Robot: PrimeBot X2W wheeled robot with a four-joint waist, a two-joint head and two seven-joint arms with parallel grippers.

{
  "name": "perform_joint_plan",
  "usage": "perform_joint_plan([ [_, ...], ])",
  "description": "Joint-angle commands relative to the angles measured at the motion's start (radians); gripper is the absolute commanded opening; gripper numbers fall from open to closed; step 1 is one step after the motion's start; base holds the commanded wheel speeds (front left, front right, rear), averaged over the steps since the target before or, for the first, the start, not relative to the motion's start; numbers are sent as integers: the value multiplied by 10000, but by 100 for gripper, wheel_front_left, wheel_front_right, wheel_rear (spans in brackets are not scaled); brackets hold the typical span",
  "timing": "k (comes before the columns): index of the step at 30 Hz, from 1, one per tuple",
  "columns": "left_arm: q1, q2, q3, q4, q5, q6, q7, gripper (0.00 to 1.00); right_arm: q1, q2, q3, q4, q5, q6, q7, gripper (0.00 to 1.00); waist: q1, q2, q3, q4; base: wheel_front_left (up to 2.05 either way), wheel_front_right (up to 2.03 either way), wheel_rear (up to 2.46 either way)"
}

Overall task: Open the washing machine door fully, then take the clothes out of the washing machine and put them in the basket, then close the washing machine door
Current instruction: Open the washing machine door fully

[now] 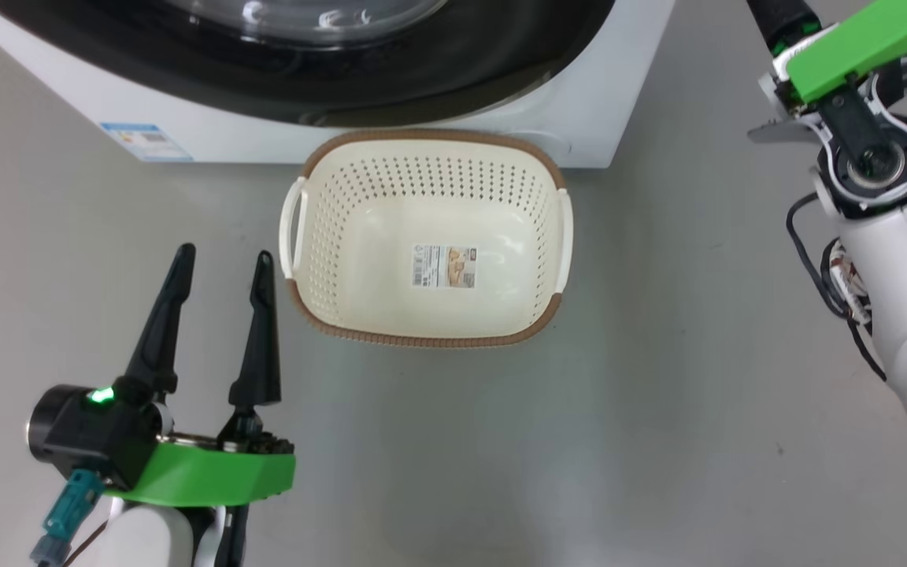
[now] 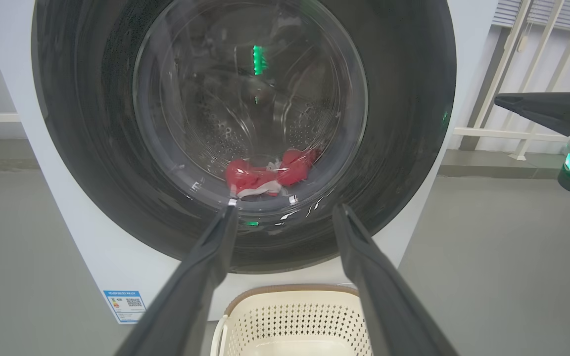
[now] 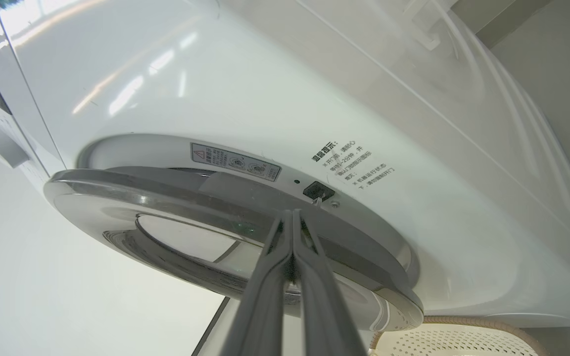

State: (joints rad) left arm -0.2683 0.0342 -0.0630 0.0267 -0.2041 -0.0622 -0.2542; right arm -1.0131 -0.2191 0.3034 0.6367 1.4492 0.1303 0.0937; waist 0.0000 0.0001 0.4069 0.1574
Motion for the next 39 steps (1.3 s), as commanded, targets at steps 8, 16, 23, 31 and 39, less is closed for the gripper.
perform_joint_plan([
  [8, -371, 160, 315, -365, -46, 3, -76, 100, -1106, 165, -15, -25, 968, 4, 1032, 0, 0, -1, 769, 303, 0, 0, 0],
  [16, -477, 160, 271, -439, -77, 3, -76, 100, -1822, 93, -382, 273, 1664, 4, 1938, 0, 0, -1, 1225, 453, 0, 0, 0],
  [23, -475, 160, 237, -408, -121, 6, -76, 100, -2208, 178, -622, 274, 2050, 4, 2726, 0, 0, -1, 1510, 536, 0, 0, 0],
  [31, -564, 160, 107, -360, -150, 8, -76, 100, -2559, 239, -834, 243, 2099, 4, 3228, 0, 0, -1, 1730, 691, 0, 0, 0],
  [39, -568, 160, 24, -312, -198, 31, -76, 100, -2783, 145, -783, 336, 1877, 4, 3703, 0, 0, -1, 1817, 847, 0, 0, 0],
])
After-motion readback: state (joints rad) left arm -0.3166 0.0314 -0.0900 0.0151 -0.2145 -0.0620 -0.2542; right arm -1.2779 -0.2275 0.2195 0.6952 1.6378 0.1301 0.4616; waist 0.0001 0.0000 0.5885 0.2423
